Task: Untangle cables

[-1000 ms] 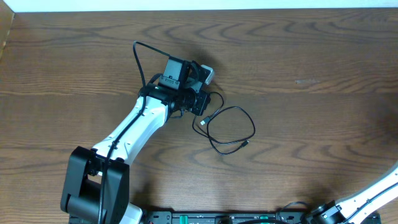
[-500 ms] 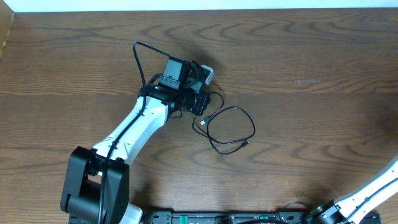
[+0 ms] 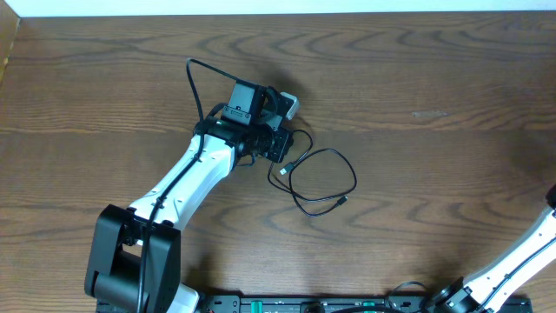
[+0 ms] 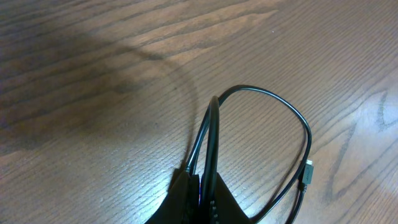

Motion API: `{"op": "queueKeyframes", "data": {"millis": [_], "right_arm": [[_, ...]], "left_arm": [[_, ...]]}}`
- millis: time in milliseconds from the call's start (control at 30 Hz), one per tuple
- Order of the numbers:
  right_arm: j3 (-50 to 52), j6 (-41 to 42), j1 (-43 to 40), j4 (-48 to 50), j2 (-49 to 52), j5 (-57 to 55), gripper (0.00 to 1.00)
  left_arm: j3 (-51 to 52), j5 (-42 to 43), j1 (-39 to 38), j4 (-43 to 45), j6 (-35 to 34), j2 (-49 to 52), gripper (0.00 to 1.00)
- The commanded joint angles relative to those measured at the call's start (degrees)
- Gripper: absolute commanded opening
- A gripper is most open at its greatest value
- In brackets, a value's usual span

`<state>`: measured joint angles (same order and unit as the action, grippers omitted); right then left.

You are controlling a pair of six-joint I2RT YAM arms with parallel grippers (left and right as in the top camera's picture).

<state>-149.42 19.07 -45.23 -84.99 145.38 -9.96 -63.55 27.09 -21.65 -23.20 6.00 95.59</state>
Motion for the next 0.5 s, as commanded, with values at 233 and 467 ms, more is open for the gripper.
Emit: {"op": "queueKeyframes", "data": {"millis": [233,467], "right_arm": [[-0.8,0.6,7.2,-3.5,-17.0,-0.9,0.99],[-0.8,-1.6,12.8,-8.1,-23.3,0.2,0.99]], "left_arm": [[-0.4,0.7,-0.1,-0.3,1.5,-0.9,0.08],[-0.4,0.7,-0.1,0.2,1.5,-0.9,0.08]]}}
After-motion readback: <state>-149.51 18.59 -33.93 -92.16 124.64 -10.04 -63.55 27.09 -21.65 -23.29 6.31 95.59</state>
